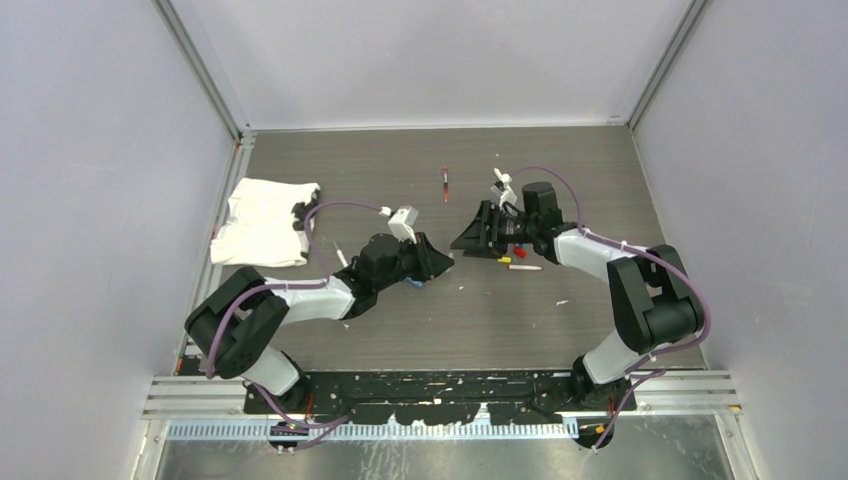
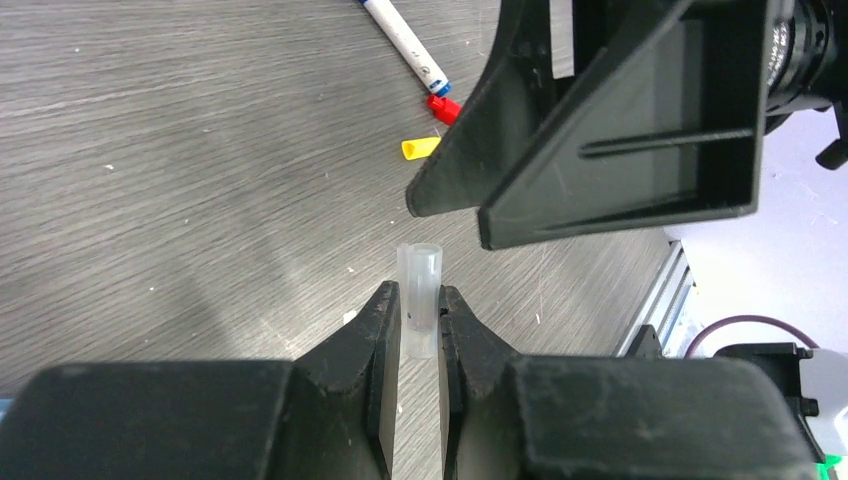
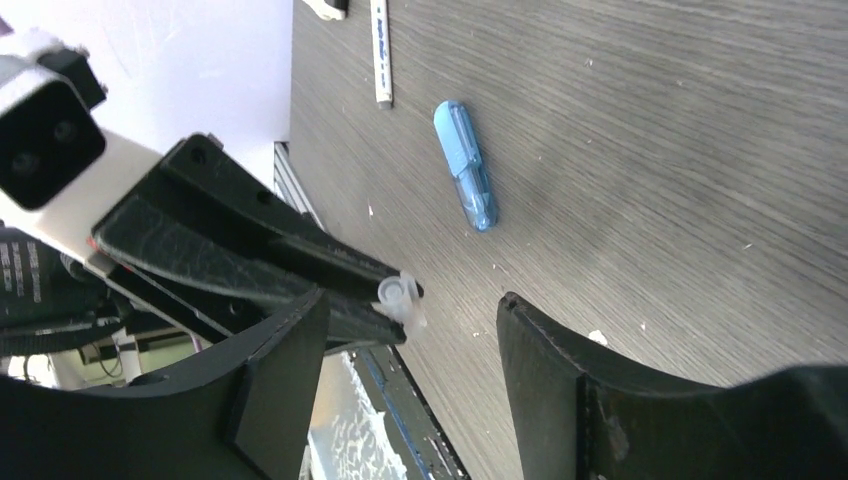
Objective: Insert the pens into the pen caps
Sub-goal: Place the pen cap at the center of the board.
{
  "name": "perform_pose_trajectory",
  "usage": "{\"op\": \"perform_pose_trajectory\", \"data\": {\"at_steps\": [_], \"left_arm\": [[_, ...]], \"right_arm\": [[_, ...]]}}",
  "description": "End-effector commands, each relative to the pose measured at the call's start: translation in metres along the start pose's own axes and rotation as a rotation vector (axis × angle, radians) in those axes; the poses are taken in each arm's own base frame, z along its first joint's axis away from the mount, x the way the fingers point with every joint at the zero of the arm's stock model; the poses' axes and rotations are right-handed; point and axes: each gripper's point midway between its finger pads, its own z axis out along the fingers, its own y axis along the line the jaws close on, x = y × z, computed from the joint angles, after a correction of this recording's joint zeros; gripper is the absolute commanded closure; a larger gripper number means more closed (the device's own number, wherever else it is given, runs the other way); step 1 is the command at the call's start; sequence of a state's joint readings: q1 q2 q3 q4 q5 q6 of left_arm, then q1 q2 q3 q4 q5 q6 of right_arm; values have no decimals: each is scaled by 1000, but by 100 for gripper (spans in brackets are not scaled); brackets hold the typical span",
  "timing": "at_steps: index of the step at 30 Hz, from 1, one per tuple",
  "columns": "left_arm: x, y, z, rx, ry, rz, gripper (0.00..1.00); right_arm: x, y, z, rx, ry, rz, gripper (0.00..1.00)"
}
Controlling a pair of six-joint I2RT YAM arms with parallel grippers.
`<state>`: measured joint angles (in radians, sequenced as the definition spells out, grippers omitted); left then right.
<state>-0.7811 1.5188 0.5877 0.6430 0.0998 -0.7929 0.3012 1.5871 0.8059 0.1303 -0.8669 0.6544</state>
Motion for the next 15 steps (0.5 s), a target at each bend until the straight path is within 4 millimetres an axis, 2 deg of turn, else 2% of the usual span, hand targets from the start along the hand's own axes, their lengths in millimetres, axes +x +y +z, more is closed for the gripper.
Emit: {"op": "perform_pose_trajectory", "data": {"at_steps": [1,9,15], "left_arm": [[-17,-20,8,47,-46,55,86],[-16,-25,11,55,-37,63,86],[-14,-23,14,37,-18,68,85]], "right_arm": [[-21,10,3,-6,-58,2,34],[-16,8,9,-3,-35,5,52],[-9,12,15,-6,-2,-26,53]]}}
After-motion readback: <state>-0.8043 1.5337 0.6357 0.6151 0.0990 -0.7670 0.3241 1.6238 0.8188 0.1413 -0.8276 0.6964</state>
